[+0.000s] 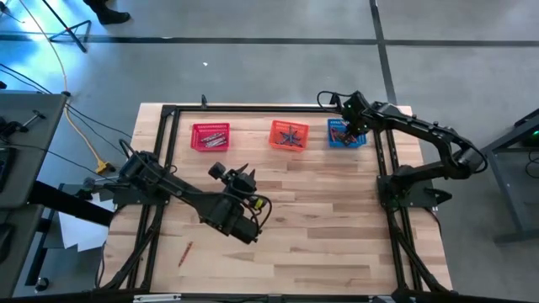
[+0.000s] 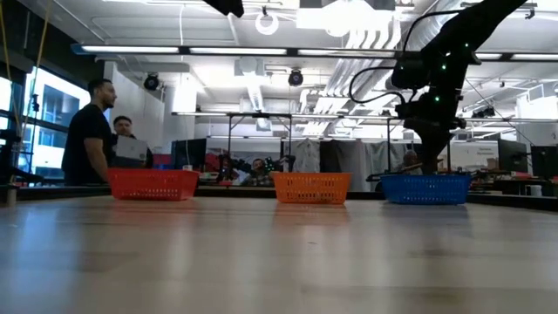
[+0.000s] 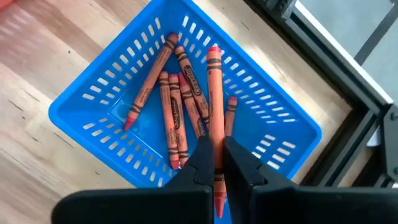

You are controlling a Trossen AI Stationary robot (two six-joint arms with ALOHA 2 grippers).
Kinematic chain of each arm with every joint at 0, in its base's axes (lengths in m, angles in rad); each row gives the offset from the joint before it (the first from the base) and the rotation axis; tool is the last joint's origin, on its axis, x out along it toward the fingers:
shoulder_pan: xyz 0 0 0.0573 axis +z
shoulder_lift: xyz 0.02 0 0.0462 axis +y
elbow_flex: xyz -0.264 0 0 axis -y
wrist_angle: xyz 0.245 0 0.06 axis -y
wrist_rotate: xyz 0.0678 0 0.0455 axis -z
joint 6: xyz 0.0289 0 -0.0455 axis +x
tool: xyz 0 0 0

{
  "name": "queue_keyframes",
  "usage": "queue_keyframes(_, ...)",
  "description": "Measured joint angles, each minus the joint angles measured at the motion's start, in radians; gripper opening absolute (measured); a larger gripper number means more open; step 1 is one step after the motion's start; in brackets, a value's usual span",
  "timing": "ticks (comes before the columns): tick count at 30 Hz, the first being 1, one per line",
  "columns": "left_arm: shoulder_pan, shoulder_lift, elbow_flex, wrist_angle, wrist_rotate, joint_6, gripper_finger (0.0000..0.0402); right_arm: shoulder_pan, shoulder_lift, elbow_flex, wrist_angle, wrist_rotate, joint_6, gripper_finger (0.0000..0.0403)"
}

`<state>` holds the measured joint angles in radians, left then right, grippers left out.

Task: Sort crayons
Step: Put the orange crayon into the blue bin

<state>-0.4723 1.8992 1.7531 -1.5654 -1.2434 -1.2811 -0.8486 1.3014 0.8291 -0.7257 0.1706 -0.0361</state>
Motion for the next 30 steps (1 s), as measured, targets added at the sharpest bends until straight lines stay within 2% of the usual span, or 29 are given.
queue_keyframes(14, -0.014, 0.0, 0.0, 0.001, 0.0, 0.0, 0.011, 0.0, 0.0, -0.123, 0.103, -0.003, 0.031, 0.0003)
queue_keyframes(22, -0.014, 0.0, 0.0, 0.017, 0.001, 0.001, 0.011, 0.0, 0.0, -0.139, 0.155, -0.002, 0.023, 0.0003)
queue_keyframes(26, -0.013, 0.0, 0.0, 0.018, 0.002, 0.001, 0.011, 0.0, 0.0, -0.139, 0.185, -0.001, 0.002, 0.0019)
queue_keyframes(30, -0.013, 0.0, 0.0, 0.018, 0.008, 0.001, 0.011, 0.0, 0.0, -0.139, 0.195, 0.001, 0.002, 0.0054)
